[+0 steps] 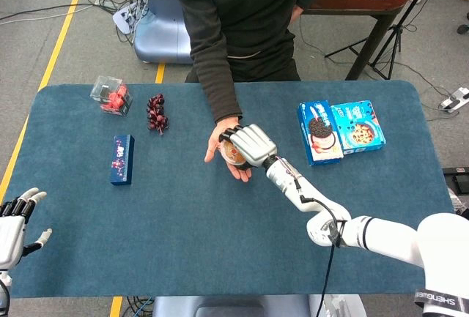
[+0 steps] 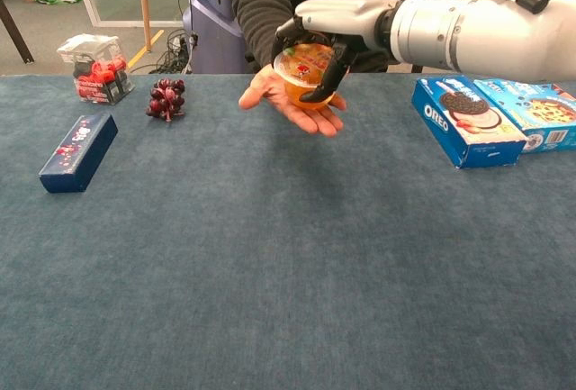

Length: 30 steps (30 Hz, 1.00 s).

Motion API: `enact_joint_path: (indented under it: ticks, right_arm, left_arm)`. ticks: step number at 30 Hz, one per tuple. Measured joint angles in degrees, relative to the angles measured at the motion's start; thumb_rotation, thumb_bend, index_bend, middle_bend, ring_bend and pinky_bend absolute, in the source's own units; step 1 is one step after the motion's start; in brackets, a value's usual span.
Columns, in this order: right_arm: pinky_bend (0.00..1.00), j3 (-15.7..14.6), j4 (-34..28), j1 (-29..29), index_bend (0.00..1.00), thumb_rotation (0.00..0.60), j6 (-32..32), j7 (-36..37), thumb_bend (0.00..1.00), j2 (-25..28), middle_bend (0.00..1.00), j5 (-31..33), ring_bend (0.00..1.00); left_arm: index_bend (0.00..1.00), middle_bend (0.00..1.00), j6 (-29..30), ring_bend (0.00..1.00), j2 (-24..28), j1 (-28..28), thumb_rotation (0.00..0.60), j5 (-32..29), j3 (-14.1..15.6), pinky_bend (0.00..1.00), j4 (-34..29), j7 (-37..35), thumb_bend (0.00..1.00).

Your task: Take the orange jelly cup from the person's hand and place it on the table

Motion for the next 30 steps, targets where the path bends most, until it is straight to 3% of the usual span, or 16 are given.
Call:
enact_joint_path:
  ticks: [11, 17, 30]
  right_arm:
    - [0.65, -0.25, -7.84, -5.15, 0.49, 0.600, 5.77, 5.57, 0.54, 7.86, 0.38, -4.96, 0.33]
    - [0.65, -2.03, -11.09, -8.50, 0.49, 0.600, 8.06, 6.74, 0.54, 12.20, 0.38, -7.23, 0.33]
    - [0.65, -7.34, -8.36, -12.78, 0.49, 0.600, 8.28, 6.97, 0.54, 12.20, 0.38, -8.32, 0.33]
  left_arm:
    - [0.22, 0.17, -0.35, 0.20, 0.05, -0.30, 0.600, 0.13, -0.16, 0.20, -0.27, 0.25, 0.23]
    - [0.22, 0.17, -0.42, 0.20, -0.03, -0.45, 0.600, 0.38, -0.14, 0.20, -0.70, 0.72, 0.23]
    - [0.22, 0.17, -0.49, 0.20, -0.30, -0.61, 0.600, 0.76, 0.01, 0.20, -0.99, 1.22, 0.23]
